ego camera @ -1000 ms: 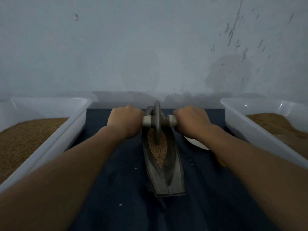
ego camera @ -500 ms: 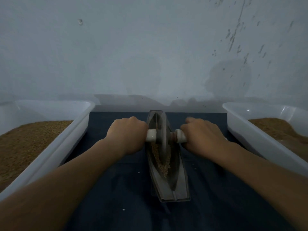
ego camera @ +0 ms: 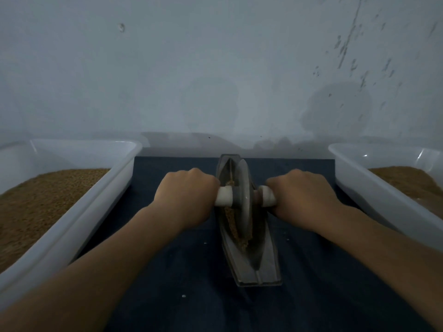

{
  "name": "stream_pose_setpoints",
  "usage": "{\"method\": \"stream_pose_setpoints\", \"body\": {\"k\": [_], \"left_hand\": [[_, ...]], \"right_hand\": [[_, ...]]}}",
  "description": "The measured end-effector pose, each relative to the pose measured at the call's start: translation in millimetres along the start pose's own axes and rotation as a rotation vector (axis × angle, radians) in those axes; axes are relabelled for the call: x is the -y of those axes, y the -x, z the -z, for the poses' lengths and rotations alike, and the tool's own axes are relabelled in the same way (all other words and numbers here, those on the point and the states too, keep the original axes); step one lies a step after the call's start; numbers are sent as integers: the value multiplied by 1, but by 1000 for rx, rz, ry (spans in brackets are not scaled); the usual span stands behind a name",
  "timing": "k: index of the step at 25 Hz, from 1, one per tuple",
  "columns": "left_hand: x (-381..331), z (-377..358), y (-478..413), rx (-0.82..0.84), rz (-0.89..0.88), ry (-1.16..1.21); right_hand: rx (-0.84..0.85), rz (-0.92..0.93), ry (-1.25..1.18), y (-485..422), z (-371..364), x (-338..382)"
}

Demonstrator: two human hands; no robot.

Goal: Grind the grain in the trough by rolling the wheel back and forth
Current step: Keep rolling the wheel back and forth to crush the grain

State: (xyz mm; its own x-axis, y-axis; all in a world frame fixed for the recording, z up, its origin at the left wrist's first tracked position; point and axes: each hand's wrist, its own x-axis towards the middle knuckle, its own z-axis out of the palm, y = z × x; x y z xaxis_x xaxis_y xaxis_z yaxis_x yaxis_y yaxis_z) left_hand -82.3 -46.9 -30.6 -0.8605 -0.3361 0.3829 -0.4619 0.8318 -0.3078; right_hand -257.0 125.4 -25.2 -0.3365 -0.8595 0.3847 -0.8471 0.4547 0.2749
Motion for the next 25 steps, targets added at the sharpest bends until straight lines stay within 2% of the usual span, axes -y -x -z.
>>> {"method": "stream_pose_setpoints", "body": {"k": [4, 11, 16, 20, 25], "left_hand": [[1, 0, -8, -19, -15, -49], [9, -12, -60, 8, 59, -87], [3, 0, -10, 7, 6, -17], [-3, 5, 12, -87, -37, -51], [4, -13, -29, -55, 62, -57]], "right_hand": [[33, -33, -16, 2, -7, -3], [88, -107, -93, -61, -22, -6], [-11, -50, -2, -10, -10, 1], [-37, -34, 26, 19, -2, 1], [-11, -95, -26, -33, -17, 0]]}}
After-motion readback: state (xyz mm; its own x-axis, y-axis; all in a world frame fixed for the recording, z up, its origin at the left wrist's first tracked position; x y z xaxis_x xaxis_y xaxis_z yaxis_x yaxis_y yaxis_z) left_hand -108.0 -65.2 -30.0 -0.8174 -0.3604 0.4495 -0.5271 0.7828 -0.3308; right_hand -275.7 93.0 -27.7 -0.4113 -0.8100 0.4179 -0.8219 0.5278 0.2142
